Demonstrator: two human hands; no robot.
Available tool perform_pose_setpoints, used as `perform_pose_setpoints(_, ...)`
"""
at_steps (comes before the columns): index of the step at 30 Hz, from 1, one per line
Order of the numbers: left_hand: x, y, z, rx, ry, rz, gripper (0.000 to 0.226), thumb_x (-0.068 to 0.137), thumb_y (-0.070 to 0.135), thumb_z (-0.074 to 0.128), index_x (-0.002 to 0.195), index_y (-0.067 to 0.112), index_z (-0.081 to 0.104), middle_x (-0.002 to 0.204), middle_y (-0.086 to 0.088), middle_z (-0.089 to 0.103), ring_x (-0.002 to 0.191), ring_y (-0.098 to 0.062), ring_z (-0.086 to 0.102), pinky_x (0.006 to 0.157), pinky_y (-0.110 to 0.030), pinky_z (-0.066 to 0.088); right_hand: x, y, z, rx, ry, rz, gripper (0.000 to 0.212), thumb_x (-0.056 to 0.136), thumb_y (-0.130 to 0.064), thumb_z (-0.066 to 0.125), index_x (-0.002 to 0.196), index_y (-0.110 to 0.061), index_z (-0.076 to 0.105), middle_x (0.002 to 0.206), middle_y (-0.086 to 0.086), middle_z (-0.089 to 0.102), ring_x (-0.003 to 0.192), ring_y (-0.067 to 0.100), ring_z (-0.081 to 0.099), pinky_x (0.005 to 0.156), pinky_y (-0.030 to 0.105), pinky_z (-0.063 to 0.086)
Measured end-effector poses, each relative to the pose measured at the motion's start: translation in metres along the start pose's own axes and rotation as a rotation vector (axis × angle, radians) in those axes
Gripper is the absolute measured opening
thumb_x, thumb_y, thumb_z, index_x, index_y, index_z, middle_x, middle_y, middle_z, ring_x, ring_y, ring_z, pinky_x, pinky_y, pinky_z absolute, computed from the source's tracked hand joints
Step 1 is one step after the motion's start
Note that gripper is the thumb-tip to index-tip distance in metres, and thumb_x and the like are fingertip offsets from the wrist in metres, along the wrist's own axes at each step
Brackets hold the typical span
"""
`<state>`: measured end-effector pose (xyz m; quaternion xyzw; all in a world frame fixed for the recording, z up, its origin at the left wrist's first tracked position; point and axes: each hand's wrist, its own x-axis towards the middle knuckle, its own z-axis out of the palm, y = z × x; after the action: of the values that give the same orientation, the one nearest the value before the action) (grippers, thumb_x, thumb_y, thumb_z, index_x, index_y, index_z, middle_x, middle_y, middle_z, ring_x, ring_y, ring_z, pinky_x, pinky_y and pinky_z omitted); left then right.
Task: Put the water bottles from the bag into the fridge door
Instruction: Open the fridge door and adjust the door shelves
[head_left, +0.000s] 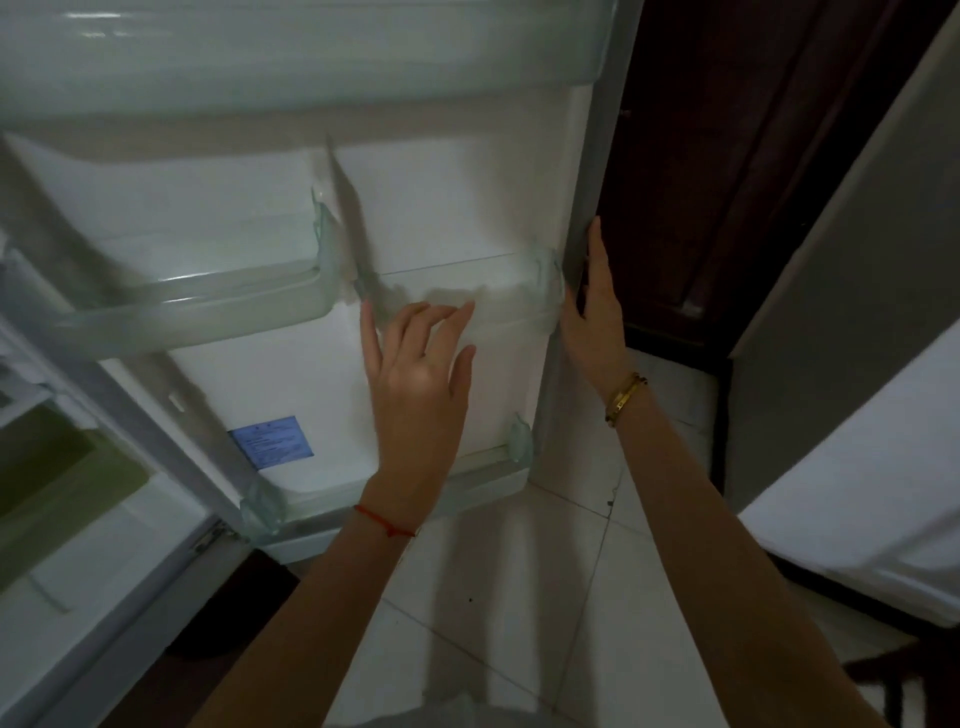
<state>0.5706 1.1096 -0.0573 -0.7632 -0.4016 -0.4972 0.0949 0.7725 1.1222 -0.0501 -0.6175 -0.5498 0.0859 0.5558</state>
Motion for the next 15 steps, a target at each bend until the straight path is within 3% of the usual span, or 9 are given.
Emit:
perform_pose_setpoints(4,0.007,-0.001,0.013,0.07,0.006,-0.062,0.031,0.09,0.017,0.064,0.12,0.015,0.07,0.112,-0.003,0.07,0.113,-0.026,0.062,0.121,-0.055,0.016,0.021,-0.001,-0.006,0.026,-0.108,0.068,0.062,0.103,-0.023,0.038,0.155,-0.018,0.003,0.162,0.001,0.011,0.146,0.006,0.014,0.116,0.017,0.01)
perform_pose_setpoints(8,0.015,-0.002,0.021,0.133,-0.041,-0.136,0.034,0.09,0.02,0.06,0.124,0.019,0.067,0.119,-0.003,0.068,0.12,-0.026,0.057,0.121,-0.054,0.014,0.038,0.0,-0.009,0.048,-0.193,0.099,0.06,0.104,-0.025,0.035,0.155,-0.017,0.004,0.162,0.0,0.012,0.14,-0.001,0.014,0.111,0.008,0.01)
perform_pose_setpoints(12,0.017,0.0,0.023,0.174,-0.04,-0.168,0.033,0.092,0.02,0.059,0.124,0.02,0.067,0.119,-0.003,0.068,0.121,-0.026,0.057,0.121,-0.054,0.017,0.047,0.01,-0.007,0.073,-0.235,0.127,0.062,0.102,-0.034,0.036,0.155,-0.026,0.003,0.162,-0.003,0.014,0.148,0.018,0.022,0.124,0.039,0.018)
perform_pose_setpoints(15,0.014,0.003,0.024,0.191,-0.028,-0.175,0.034,0.092,0.02,0.059,0.125,0.02,0.066,0.118,-0.004,0.068,0.121,-0.027,0.057,0.12,-0.053,0.02,0.045,0.012,-0.01,0.096,-0.257,0.113,0.063,0.102,-0.034,0.037,0.155,-0.025,0.003,0.162,-0.003,0.012,0.149,0.016,0.019,0.124,0.036,0.016)
